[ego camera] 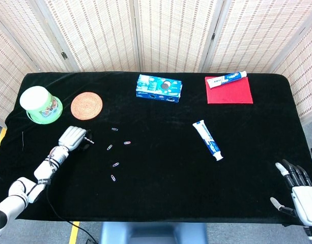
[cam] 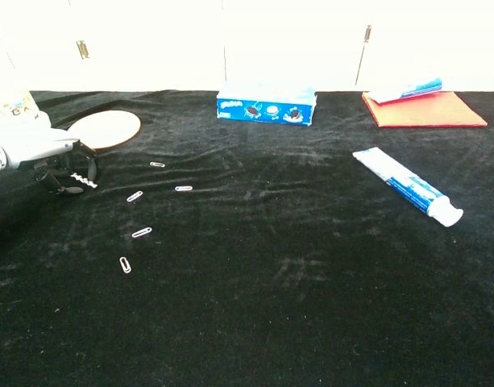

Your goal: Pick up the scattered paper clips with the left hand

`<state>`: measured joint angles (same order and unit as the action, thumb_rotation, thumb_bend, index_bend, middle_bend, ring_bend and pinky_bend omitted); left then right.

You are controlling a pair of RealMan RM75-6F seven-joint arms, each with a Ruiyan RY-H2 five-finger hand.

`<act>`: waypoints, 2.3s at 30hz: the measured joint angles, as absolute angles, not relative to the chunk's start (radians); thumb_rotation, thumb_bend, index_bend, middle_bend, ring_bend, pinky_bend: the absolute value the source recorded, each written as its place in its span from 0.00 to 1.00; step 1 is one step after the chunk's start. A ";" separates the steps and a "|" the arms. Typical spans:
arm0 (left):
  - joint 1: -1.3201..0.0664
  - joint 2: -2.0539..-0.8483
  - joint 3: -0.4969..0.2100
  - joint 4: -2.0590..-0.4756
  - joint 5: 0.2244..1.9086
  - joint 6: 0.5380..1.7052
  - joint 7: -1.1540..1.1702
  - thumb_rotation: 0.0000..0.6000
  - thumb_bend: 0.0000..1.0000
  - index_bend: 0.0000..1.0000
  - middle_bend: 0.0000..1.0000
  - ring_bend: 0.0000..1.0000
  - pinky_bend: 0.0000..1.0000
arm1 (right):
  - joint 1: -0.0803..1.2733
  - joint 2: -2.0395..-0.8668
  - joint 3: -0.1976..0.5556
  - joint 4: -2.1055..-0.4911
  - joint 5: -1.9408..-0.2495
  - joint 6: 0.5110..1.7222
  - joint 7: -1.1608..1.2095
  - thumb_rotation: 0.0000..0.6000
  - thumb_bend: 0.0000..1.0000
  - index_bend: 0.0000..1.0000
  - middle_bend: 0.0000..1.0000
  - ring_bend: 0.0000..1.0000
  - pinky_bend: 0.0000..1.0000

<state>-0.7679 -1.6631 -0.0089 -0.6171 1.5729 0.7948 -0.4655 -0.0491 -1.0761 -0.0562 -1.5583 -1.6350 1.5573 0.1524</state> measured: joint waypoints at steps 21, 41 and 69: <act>-0.748 -1.676 -0.003 -0.602 1.544 0.862 -0.432 1.00 0.47 0.80 1.00 1.00 1.00 | -0.052 -1.074 -0.058 -1.559 -1.650 1.570 0.157 1.00 0.24 0.00 0.00 0.00 0.00; -0.658 -1.541 -0.061 -0.916 1.465 1.012 -0.219 1.00 0.48 0.82 1.00 1.00 1.00 | -0.045 -1.072 -0.071 -1.560 -1.682 1.570 0.153 1.00 0.24 0.00 0.00 0.00 0.00; -0.663 -1.494 -0.099 -1.370 1.447 1.064 0.093 1.00 0.49 0.82 1.00 1.00 1.00 | -0.057 -1.062 -0.090 -1.536 -1.711 1.601 0.198 1.00 0.24 0.00 0.00 0.00 0.00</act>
